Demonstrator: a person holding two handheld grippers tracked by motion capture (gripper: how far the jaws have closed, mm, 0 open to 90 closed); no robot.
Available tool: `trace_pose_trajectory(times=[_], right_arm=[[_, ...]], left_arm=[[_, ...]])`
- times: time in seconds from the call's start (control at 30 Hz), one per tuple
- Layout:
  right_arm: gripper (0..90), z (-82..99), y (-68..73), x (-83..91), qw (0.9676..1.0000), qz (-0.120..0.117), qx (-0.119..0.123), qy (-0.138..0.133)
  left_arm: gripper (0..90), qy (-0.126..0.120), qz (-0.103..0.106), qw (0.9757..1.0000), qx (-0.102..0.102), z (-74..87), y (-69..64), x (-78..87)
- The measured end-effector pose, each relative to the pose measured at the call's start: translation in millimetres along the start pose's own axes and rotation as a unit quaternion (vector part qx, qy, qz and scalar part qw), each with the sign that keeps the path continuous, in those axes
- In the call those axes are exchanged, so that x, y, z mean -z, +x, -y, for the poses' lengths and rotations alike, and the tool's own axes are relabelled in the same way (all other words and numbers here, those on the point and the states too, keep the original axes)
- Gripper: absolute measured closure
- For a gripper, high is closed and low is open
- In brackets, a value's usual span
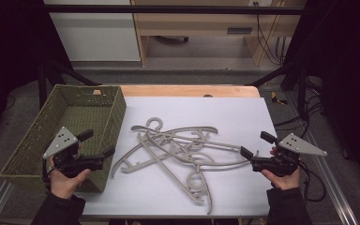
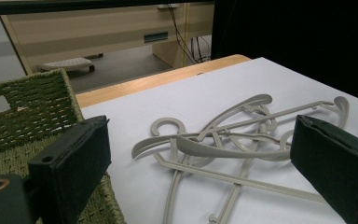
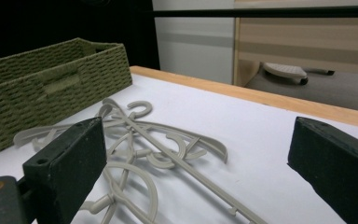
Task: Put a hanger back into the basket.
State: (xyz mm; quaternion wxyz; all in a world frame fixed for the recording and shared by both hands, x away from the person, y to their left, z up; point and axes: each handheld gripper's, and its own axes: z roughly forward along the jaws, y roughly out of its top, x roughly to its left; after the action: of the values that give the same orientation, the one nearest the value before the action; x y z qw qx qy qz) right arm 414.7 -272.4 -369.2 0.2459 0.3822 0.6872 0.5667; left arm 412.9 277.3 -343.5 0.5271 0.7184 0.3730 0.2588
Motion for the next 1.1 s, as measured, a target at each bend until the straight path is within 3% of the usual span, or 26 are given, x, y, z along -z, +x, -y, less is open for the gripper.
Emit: trace_pose_trajectory(times=[0.37, 0.57, 0.63, 0.7, 0.77, 0.83, 0.87, 0.9, 1.03, 1.07, 1.1], right_arm=[[5.6, 3.8, 2.5, -10.3, 0.9989, -0.017, 0.010, 0.043], [6.6, 9.5, 6.4, -23.0, 0.9955, -0.024, 0.025, 0.088], [7.1, 13.3, 8.4, -30.0, 0.9924, -0.025, 0.035, 0.116], [7.5, 14.7, 9.4, -32.6, 0.9911, -0.028, 0.037, 0.124], [9.4, 19.1, 11.8, -39.7, 0.9867, -0.035, 0.046, 0.152], [10.0, 20.6, 12.4, -42.3, 0.9851, -0.040, 0.051, 0.159], [11.8, 24.2, 13.6, -48.6, 0.9808, -0.050, 0.059, 0.179], [11.8, 24.2, 13.6, -48.6, 0.9808, -0.050, 0.059, 0.179], [16.4, 33.0, 14.0, -62.8, 0.9701, -0.070, 0.072, 0.221], [16.4, 33.0, 14.0, -62.8, 0.9701, -0.070, 0.072, 0.221], [19.0, 37.1, 14.1, -68.5, 0.9658, -0.077, 0.073, 0.236]], left_arm=[[4.9, 0.010, 0.007, 0.9999, -0.004, 1.4, -2.9, -3.2], [4.9, 0.016, 0.011, 0.9998, -0.010, 2.3, -5.7, -5.8], [4.9, 0.018, 0.012, 0.9997, -0.012, 2.6, -6.4, -6.8], [4.9, 0.021, 0.013, 0.9996, -0.014, 3.2, -7.3, -8.5], [4.9, 0.024, 0.014, 0.9995, -0.015, 3.6, -8.2, -9.8], [5.0, 0.028, 0.017, 0.9993, -0.017, 4.2, -9.5, -11.5], [5.0, 0.031, 0.020, 0.9991, -0.021, 4.6, -11.3, -13.3], [5.0, 0.031, 0.020, 0.9991, -0.021, 4.6, -11.3, -13.3], [5.0, 0.040, 0.026, 0.9985, -0.027, 5.7, -15.4, -17.2], [5.0, 0.040, 0.026, 0.9985, -0.027, 5.7, -15.4, -17.2], [5.0, 0.041, 0.027, 0.9984, -0.028, 5.8, -15.9, -17.6]])
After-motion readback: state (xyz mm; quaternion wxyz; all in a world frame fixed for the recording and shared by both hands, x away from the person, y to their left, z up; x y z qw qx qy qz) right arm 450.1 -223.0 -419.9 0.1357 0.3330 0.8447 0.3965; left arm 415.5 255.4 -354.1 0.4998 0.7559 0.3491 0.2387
